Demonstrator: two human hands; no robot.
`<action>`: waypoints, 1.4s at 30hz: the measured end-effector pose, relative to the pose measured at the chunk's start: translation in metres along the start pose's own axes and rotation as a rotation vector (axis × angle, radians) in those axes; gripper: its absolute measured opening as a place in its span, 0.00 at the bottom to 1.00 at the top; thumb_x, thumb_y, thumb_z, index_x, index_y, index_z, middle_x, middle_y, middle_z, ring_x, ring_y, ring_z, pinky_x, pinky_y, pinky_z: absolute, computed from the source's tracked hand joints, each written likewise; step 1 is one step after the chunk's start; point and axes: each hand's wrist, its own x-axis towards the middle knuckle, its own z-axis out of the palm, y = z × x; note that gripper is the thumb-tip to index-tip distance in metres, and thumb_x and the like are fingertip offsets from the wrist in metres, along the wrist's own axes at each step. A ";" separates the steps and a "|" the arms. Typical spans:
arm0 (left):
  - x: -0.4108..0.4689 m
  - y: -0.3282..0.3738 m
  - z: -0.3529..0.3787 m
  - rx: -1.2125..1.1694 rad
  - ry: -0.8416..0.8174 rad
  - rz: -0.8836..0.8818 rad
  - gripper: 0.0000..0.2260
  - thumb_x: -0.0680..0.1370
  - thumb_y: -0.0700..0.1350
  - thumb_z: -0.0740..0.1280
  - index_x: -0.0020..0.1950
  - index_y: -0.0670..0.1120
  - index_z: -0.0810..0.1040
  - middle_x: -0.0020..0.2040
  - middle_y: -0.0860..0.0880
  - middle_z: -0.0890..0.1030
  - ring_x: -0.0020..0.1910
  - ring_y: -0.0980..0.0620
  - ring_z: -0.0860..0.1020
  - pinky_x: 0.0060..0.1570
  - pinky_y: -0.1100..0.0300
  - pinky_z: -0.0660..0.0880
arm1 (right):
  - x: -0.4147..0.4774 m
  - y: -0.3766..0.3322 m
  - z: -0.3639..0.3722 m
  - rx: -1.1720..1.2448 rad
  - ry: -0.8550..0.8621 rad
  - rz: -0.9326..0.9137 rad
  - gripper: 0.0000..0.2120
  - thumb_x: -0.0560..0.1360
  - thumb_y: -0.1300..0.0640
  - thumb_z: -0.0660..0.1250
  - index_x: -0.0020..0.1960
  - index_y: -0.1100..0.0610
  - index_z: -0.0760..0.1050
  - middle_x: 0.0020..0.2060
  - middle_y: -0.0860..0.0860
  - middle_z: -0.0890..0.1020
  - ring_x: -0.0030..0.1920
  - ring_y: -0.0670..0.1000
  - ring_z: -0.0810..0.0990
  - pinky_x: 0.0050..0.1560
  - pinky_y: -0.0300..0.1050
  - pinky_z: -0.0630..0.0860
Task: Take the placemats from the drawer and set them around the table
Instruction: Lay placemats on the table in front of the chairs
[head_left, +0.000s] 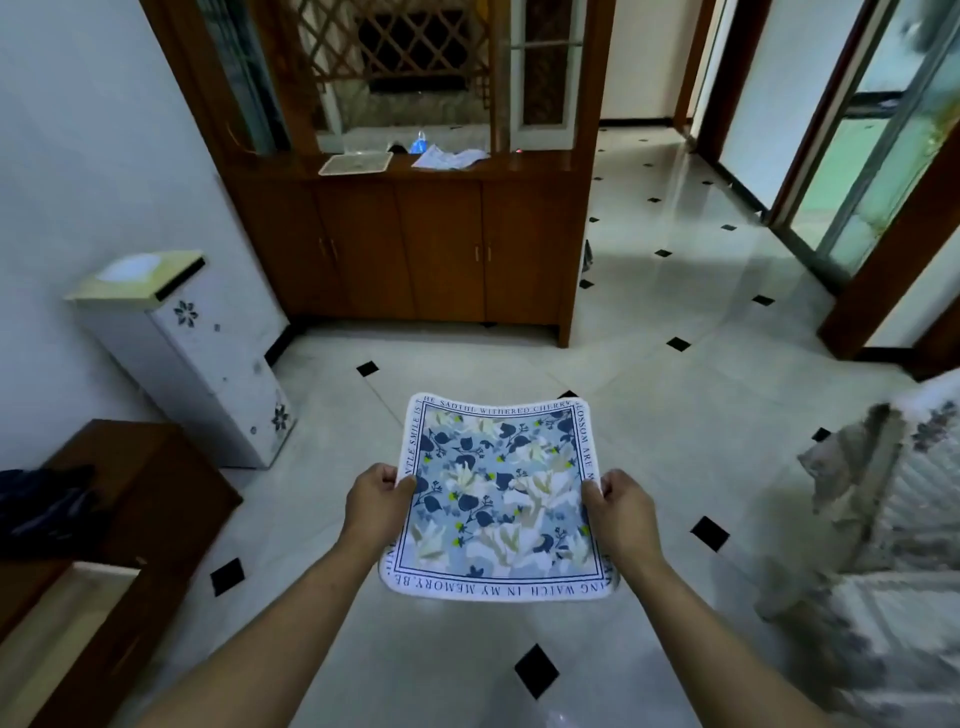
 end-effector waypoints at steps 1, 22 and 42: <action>0.017 0.008 0.005 0.003 0.009 -0.003 0.07 0.74 0.47 0.72 0.40 0.46 0.77 0.35 0.51 0.82 0.32 0.54 0.80 0.29 0.61 0.69 | 0.019 -0.003 0.004 0.001 0.008 0.005 0.16 0.76 0.53 0.66 0.34 0.55 0.64 0.27 0.48 0.73 0.28 0.44 0.70 0.26 0.41 0.58; 0.226 0.276 0.427 0.155 -0.872 0.442 0.06 0.76 0.46 0.71 0.41 0.46 0.78 0.36 0.48 0.83 0.35 0.48 0.82 0.37 0.53 0.78 | 0.232 0.123 -0.139 0.061 0.679 0.706 0.14 0.76 0.53 0.66 0.34 0.55 0.69 0.27 0.49 0.76 0.28 0.47 0.74 0.29 0.45 0.68; 0.031 0.534 0.833 0.195 -1.374 0.882 0.06 0.74 0.48 0.72 0.39 0.50 0.77 0.35 0.50 0.82 0.33 0.54 0.80 0.31 0.58 0.74 | 0.303 0.332 -0.378 0.187 1.280 1.101 0.15 0.77 0.52 0.66 0.36 0.60 0.70 0.30 0.56 0.78 0.32 0.54 0.76 0.30 0.46 0.66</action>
